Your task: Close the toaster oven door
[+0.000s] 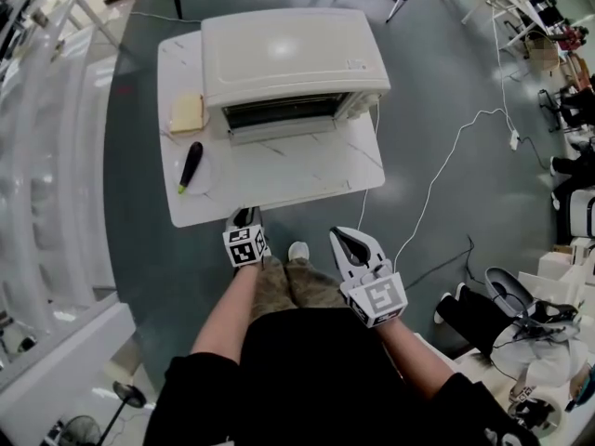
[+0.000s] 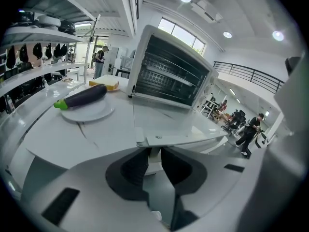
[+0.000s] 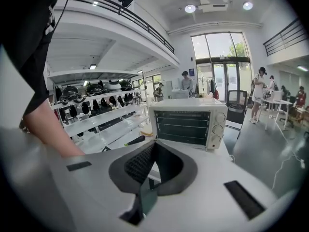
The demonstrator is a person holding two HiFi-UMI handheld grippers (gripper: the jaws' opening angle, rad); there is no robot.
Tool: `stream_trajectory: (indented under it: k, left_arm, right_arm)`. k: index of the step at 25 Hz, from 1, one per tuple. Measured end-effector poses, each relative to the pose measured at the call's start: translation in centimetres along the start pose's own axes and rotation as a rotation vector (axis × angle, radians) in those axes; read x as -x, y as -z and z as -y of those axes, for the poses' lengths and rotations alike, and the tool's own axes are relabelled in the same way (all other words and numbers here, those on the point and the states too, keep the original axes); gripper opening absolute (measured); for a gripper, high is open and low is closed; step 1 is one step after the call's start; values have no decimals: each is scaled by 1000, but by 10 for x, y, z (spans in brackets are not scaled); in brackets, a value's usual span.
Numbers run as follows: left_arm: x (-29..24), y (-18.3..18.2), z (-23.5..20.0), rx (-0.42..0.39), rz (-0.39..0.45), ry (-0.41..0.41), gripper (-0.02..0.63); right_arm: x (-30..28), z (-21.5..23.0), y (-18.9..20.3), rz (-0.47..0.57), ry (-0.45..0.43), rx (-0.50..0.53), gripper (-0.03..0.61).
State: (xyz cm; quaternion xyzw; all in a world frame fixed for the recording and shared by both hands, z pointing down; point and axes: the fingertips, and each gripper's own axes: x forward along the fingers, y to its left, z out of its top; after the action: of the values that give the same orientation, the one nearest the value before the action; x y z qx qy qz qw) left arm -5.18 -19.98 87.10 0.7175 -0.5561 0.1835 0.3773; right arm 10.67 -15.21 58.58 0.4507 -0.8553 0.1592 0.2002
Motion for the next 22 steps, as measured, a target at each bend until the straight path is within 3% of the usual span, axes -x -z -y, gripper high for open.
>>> stream_trajectory:
  k: [7, 18, 22]
  left_arm:
    - [3, 0, 1, -39, -24, -4, 91]
    - [15, -15, 7, 21, -6, -10, 87]
    - [15, -20, 9, 6, -6, -8, 86]
  right_arm:
    - [6, -7, 1, 4, -1, -20, 21]
    - [-1, -9, -7, 38, 2, -1, 21]
    - [-2, -13, -11, 46, -1, -4, 21]
